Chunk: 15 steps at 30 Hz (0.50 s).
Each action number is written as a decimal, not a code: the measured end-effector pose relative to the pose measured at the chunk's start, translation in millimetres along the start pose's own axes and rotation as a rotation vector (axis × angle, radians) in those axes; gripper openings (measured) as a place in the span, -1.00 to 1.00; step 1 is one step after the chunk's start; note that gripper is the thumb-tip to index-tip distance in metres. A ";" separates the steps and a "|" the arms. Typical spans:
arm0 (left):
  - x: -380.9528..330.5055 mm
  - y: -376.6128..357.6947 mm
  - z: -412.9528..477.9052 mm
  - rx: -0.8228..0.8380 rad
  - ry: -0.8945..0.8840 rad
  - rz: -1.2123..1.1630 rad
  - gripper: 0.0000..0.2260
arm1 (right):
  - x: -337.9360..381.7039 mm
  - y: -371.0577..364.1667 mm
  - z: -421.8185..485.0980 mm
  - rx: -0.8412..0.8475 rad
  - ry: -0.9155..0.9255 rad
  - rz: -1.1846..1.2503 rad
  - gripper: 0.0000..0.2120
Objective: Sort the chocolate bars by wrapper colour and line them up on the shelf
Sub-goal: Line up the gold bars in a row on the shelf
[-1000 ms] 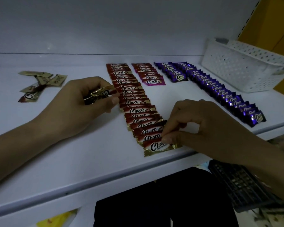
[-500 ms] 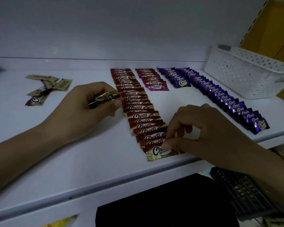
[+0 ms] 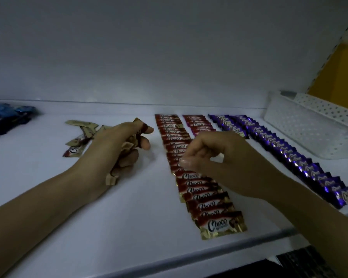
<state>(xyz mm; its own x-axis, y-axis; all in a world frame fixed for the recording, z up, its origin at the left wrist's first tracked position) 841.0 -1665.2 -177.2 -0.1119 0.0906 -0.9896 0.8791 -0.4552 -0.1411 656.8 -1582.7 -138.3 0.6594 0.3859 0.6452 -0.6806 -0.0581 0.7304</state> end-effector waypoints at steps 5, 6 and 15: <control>-10.3 20.4 9.4 -0.125 -0.045 -0.156 -0.61 | 15.2 -16.0 71.2 0.029 0.000 -0.028 -0.84; -15.2 29.0 8.6 -0.191 -0.103 -0.111 -0.66 | 18.1 -18.9 84.9 0.035 0.001 -0.050 -0.83; -31.5 90.4 5.4 -0.479 -0.231 -0.155 -0.71 | 17.4 -60.2 165.1 0.366 -0.037 -0.364 -0.47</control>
<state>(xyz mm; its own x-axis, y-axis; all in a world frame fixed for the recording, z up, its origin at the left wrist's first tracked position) 921.5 -1714.0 -158.9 -0.3085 -0.0968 -0.9463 0.9506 0.0063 -0.3105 761.9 -1724.5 -134.0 0.8479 0.4090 0.3374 -0.2530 -0.2471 0.9354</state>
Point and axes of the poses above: each hand's wrist, its own z-axis towards the middle knuckle, its own y-axis out of the back of the hand, x = y × z, the point moved 3 cm from there along z, towards the middle knuckle, and after that the axes turned 7 degrees about x, right-handed, at the moved point
